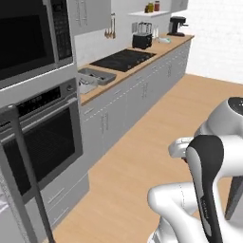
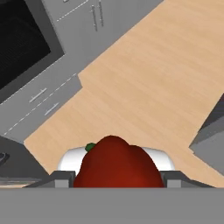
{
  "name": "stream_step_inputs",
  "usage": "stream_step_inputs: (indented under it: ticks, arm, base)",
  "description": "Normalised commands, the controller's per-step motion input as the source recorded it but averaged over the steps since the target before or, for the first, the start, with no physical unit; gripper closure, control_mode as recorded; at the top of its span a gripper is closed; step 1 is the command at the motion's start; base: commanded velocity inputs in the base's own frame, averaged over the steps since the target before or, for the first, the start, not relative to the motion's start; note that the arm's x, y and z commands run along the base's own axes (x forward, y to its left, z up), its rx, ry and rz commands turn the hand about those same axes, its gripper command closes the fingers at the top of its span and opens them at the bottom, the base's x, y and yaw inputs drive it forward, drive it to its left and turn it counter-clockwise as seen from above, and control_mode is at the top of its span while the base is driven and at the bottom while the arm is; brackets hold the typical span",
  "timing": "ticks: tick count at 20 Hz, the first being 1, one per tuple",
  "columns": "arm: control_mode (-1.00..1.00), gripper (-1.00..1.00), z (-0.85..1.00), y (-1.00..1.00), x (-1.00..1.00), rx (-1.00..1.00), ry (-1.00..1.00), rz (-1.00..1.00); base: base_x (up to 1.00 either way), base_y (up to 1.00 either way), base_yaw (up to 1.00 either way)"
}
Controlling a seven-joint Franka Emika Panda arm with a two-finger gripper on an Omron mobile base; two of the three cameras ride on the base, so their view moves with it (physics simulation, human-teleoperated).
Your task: Place one bell pepper and one fish in each tupperware on the nearby counter, to pack two identical lunches.
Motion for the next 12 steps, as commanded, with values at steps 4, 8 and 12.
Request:
stream_step_inputs:
  ticks: [4, 8, 12]
  arm:
    - [1.00, 1.00, 0.00, 0.00, 0.00, 0.00, 0.00, 0.00]
    - [1.00, 1.00, 0.00, 0.00, 0.00, 0.00, 0.00, 0.00]
    - [1.00, 1.00, 0.00, 0.00, 0.00, 0.00, 0.00, 0.00]
  base:
    - [1.00, -0.08, 0.05]
    - [1.00, -0.19, 0.10]
    - [1.00, -0.13, 0.13]
